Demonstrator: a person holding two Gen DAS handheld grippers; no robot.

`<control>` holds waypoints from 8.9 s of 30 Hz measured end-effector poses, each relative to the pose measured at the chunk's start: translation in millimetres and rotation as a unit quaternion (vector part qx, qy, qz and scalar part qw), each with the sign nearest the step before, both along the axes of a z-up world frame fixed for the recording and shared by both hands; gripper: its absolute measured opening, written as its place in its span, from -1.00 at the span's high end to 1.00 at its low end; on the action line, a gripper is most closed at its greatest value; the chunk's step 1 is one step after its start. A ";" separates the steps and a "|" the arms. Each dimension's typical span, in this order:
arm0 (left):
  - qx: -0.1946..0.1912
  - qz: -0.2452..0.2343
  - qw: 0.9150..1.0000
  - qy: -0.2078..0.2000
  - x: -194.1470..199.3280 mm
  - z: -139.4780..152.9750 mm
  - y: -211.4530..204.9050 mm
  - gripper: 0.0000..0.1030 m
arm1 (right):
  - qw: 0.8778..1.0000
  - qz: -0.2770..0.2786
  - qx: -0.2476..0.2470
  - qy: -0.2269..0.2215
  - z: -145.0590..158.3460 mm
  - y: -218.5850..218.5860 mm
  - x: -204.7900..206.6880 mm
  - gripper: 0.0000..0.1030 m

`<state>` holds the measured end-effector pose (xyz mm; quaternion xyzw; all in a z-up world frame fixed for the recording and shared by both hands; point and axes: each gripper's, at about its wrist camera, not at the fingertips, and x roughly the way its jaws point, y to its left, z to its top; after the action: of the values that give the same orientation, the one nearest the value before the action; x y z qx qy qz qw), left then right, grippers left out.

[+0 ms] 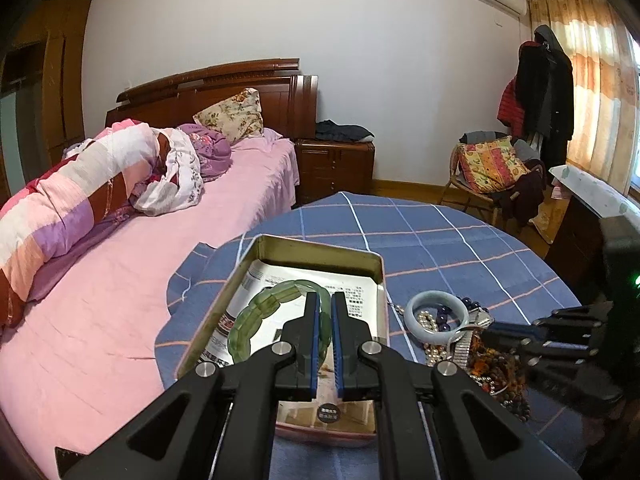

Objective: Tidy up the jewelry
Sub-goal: 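Lower both bangles into the tin and open both tools, then grasp the pale jade bangle from the heap with the left tool, then hold the pale bangle while the right tool grasps the metal-band watch, then carry the pale bangle over the tin while the right tool lifts the watch toward it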

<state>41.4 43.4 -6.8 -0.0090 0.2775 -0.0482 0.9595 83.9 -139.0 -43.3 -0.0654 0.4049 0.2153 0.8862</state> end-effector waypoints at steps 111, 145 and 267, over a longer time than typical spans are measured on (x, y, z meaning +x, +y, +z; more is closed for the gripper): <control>0.047 -0.111 0.986 0.119 77.4 -66.7 -131.8 -0.41 | 0.985 -0.162 0.052 -0.027 -24.1 -98.9 19.9 -0.40; 0.048 -0.129 0.987 0.076 55.2 -44.0 -131.5 0.77 | 0.983 -0.167 0.064 -0.029 -23.2 -102.5 16.9 -0.44; -0.017 -0.013 1.000 0.021 44.6 -5.1 -15.6 0.77 | 0.995 -0.051 0.061 -0.057 33.0 -20.9 25.5 0.68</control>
<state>86.0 27.8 -11.8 -0.0229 0.2967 -0.0654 0.9524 109.4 -160.0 -10.2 -0.0030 0.3424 0.1899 0.9202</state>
